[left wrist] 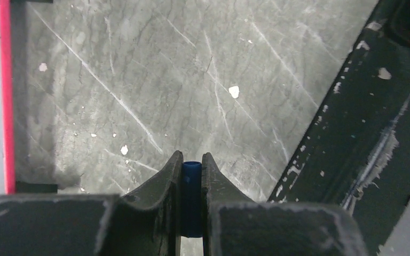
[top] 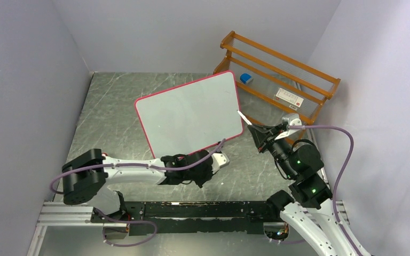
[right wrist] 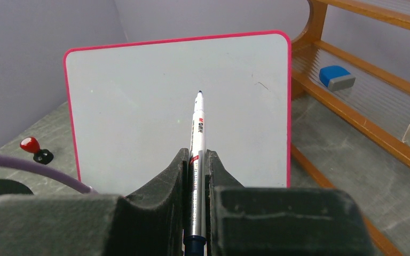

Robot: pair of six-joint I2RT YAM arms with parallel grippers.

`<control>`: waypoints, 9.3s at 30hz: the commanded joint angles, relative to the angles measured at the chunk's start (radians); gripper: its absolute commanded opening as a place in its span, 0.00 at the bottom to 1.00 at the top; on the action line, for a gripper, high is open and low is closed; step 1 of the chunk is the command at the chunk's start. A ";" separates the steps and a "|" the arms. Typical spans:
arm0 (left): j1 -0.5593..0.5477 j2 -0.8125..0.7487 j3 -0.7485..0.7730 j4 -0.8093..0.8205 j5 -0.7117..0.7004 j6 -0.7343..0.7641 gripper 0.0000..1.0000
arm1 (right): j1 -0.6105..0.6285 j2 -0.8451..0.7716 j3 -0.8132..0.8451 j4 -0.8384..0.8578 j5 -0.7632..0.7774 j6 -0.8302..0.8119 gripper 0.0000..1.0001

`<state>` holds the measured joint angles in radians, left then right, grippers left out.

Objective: Write a sentence on the whiteboard
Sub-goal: Place the pen cap at the center of the board, then write a sentence on the whiteboard.

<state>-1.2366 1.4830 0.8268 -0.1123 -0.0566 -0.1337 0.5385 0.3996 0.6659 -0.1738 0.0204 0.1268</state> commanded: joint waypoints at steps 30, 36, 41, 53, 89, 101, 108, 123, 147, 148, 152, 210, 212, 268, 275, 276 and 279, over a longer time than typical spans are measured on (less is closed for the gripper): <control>-0.015 0.097 0.051 0.069 -0.127 -0.023 0.53 | -0.004 -0.022 -0.005 0.020 0.013 0.004 0.00; 0.002 -0.034 0.120 -0.040 -0.194 -0.003 0.88 | -0.004 -0.008 0.006 0.022 -0.002 0.001 0.00; 0.055 -0.144 0.224 -0.163 -0.254 0.003 0.97 | -0.004 0.005 0.024 0.018 -0.007 -0.004 0.00; 0.345 -0.293 0.426 -0.350 -0.171 0.068 0.97 | -0.004 0.056 0.051 0.039 -0.042 -0.007 0.00; 1.434 -0.328 0.085 0.179 1.040 -0.271 0.82 | -0.003 0.246 0.050 0.228 -0.303 0.030 0.00; 1.440 -0.174 0.029 0.430 1.206 -0.367 0.49 | 0.005 0.298 0.060 0.263 -0.351 0.031 0.00; 1.441 -0.123 -0.037 0.666 1.304 -0.480 0.12 | 0.022 0.324 0.046 0.292 -0.361 0.039 0.00; 1.361 -0.136 -0.121 0.797 1.393 -0.470 0.05 | 0.103 0.343 0.053 0.274 -0.288 -0.008 0.00; 1.250 -0.222 -0.056 0.340 1.174 -0.167 0.05 | 0.710 0.758 0.494 -0.113 0.632 -0.020 0.00; 1.247 -0.230 -0.061 0.341 1.159 -0.170 0.05 | 0.719 0.782 0.521 -0.136 0.651 -0.010 0.00; 1.244 -0.262 -0.085 0.333 1.132 -0.180 0.05 | 0.734 0.875 0.621 -0.220 0.658 0.028 0.00; 1.242 -0.283 -0.091 0.274 1.136 -0.119 0.05 | 0.759 1.213 0.811 -0.104 0.679 0.004 0.00; 1.242 -0.283 -0.093 0.278 1.135 -0.121 0.05 | 0.760 1.217 0.813 -0.105 0.679 0.004 0.00; 1.215 -0.282 -0.089 0.255 1.122 -0.103 0.05 | 0.751 1.172 0.745 -0.099 0.804 -0.030 0.00; 1.214 -0.281 -0.088 0.250 1.117 -0.101 0.05 | 0.752 1.123 0.724 -0.101 0.713 -0.013 0.00; 1.214 -0.280 -0.086 0.248 1.119 -0.099 0.05 | 0.752 1.123 0.726 -0.105 0.706 -0.011 0.00; 1.214 -0.278 -0.087 0.249 1.120 -0.101 0.05 | 0.750 1.132 0.733 -0.114 0.702 -0.009 0.00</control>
<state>0.0078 1.1965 0.7528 0.2085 1.0851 -0.3454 1.2922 1.5421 1.4014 -0.2958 0.7437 0.1070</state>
